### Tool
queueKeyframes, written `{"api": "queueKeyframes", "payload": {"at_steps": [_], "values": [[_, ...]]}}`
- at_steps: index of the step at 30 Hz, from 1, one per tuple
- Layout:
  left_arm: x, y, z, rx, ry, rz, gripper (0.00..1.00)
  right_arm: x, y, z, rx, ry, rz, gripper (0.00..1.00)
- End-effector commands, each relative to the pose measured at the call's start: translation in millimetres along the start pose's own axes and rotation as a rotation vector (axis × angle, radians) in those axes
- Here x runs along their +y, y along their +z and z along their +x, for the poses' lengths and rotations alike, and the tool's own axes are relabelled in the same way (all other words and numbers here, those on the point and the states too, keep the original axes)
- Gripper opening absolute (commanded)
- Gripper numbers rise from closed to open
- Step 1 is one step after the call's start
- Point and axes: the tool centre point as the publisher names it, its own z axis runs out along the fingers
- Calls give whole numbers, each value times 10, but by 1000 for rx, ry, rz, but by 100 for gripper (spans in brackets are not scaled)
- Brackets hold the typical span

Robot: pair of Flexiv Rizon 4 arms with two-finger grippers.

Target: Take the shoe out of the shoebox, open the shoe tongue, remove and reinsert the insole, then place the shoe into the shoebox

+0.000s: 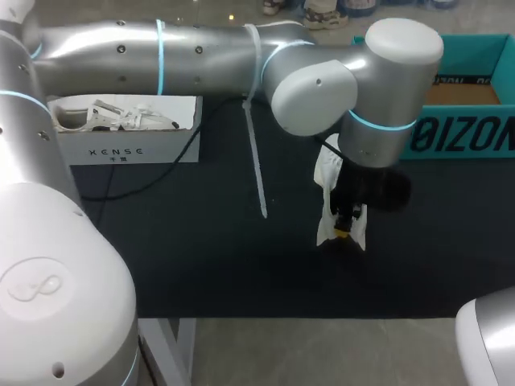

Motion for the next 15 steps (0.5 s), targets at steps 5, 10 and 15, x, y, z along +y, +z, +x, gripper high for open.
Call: {"api": "queueKeyframes", "payload": {"at_steps": [5, 10, 15], "values": [[882, -482, 222, -55, 145, -58, 0, 31, -8, -17, 3, 1, 7, 100], [1397, -571, 308, -75, 153, -92, 0, 31, -8, -17, 3, 1, 7, 100], [1843, -567, 389, -88, 121, -117, 0, 31, -8, -17, 3, 1, 7, 100]]}}
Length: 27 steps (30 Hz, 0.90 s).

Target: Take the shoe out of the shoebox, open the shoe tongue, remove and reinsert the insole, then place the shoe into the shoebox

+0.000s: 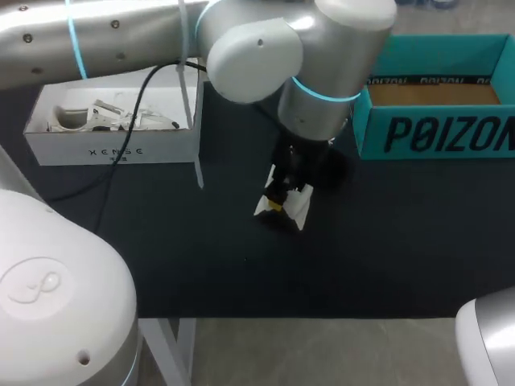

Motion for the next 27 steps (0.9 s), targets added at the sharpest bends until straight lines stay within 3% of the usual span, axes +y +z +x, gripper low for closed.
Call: {"api": "queueKeyframes", "payload": {"at_steps": [1, 13, 14, 15, 17, 18, 19, 20, 27], "values": [[627, 28, 141, -72, -32, 14, 0, 31, -8, -17, 3, 1, 8, 100], [627, 28, 141, -72, -32, 14, 2, 31, -8, -17, 3, 1, 8, 100], [627, 28, 141, -72, -32, 14, 18, 31, -8, -17, 3, 1, 8, 100], [627, 28, 141, -72, -32, 14, 18, 31, -8, -17, 3, 1, 8, 100], [627, 28, 141, -72, -32, 14, 31, 31, -8, -17, 3, 1, 8, 100], [627, 28, 141, -72, -32, 14, 30, 31, -8, -17, 3, 1, 8, 100], [627, 28, 141, -72, -32, 14, 7, 31, -8, -17, 3, 1, 8, 100], [627, 28, 141, -72, -32, 14, 0, 31, -8, -17, 3, 1, 8, 100], [627, 28, 141, -72, -32, 14, 0, 31, -8, -17, 3, 1, 8, 100]]}}
